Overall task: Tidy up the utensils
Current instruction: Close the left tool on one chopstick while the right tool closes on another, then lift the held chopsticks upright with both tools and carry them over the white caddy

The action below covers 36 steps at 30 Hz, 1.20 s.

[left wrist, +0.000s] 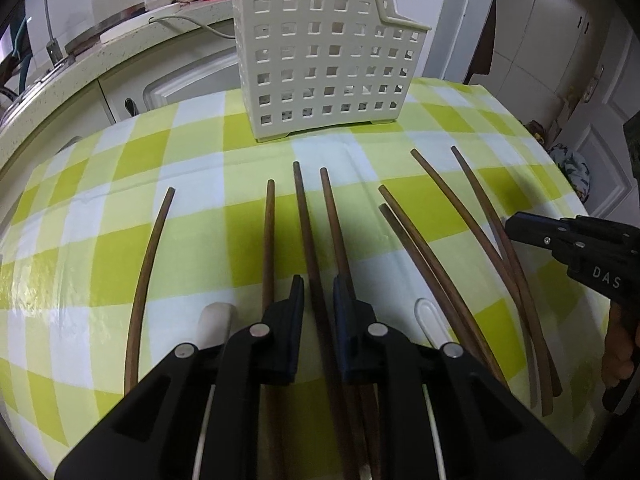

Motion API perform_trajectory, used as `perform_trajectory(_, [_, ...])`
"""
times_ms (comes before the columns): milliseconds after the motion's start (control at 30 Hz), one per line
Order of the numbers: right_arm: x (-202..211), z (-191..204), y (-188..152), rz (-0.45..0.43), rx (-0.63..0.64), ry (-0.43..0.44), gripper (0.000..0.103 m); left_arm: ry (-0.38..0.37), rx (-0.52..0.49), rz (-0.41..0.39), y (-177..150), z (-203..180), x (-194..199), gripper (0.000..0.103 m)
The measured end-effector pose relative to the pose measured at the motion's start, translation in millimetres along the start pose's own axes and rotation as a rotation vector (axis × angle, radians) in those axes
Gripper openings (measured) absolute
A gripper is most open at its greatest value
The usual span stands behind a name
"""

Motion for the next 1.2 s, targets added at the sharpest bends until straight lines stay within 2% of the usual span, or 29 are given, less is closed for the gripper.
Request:
perform_trajectory(267, [0, -2, 4, 0.005, -0.015, -0.014, 0.021, 0.018, -0.036, 0.003, 3, -4, -3, 0.015])
perform_trajectory(300, [1, -1, 4, 0.002, -0.015, -0.014, 0.025, 0.020, -0.040, 0.002, 3, -5, -3, 0.015])
perform_trajectory(400, [3, 0, 4, -0.004, -0.027, -0.005, 0.050, 0.039, -0.052, 0.000, 4, -5, -4, 0.008])
perform_trajectory(567, [-2, 2, 3, 0.012, -0.014, -0.038, 0.050, 0.020, -0.036, -0.003, 4, -1, -4, 0.008])
perform_trajectory(667, [-7, 2, 3, 0.023, -0.006, -0.065, 0.043, -0.007, -0.018, -0.004, 3, 0, -3, 0.007])
perform_trajectory(733, [-11, 0, 2, 0.036, -0.006, -0.079, 0.034, -0.015, -0.017, -0.008, 3, -1, -1, 0.007])
perform_trajectory(967, [-16, 5, 5, 0.042, 0.048, -0.154, 0.021, -0.035, -0.012, -0.028, 4, -1, 6, 0.007])
perform_trajectory(1033, [-17, 6, 5, 0.035, 0.060, -0.176, 0.012, -0.041, -0.012, -0.035, 4, -1, 10, 0.007])
perform_trajectory(1200, [-12, 3, 2, 0.028, 0.045, -0.161, 0.008, -0.053, -0.014, -0.053, 6, -1, 22, 0.007])
Point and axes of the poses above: each gripper's, at about its wrist camera, not at the fingertips, and x roughly against the way its jaws point, z to its left, y to its top, the point moved 3 cm from there along -x, roughly the way its jaws point, and after that the axes turned 6 degrees about -z, right-handed, at the moved point
